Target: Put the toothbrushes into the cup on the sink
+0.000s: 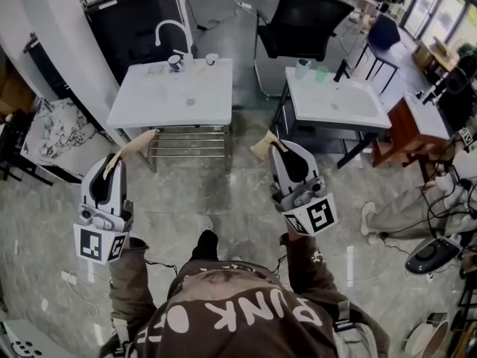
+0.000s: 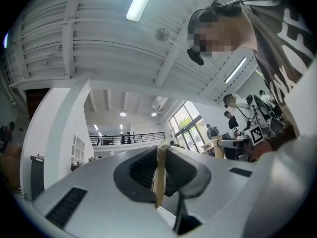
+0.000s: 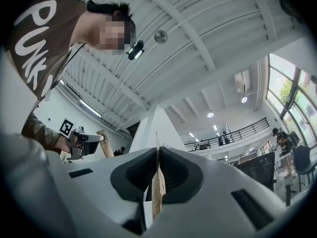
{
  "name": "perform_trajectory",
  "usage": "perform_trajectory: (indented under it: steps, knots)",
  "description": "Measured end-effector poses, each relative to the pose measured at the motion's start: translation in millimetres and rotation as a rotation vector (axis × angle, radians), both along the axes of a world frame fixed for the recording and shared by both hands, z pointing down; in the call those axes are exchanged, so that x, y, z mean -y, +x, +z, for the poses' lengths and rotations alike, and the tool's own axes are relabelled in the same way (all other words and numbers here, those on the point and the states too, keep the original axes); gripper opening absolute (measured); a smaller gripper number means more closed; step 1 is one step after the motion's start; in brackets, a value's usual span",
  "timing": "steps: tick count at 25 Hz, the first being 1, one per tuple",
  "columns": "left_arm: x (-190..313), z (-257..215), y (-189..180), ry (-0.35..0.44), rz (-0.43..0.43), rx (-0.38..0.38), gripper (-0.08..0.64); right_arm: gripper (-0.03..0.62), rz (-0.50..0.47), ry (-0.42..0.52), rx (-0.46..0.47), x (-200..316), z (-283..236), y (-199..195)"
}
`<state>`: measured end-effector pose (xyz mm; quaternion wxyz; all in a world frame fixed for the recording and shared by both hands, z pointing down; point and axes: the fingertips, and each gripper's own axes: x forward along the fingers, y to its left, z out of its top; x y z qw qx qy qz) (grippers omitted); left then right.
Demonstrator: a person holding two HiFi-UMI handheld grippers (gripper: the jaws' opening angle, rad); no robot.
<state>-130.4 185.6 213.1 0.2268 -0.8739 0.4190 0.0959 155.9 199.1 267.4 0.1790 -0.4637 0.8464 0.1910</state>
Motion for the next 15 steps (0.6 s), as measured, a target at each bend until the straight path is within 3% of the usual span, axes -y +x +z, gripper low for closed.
perform_trajectory:
  steps: [6,15]
  knots:
    - [48,9,-2,-0.007,0.018,-0.014,0.051,0.025,0.013,-0.003,-0.018,41,4,-5]
    - [165,19,-30,-0.026,0.036,-0.039,0.051,0.023,0.038,-0.015,-0.051,149,1,-32]
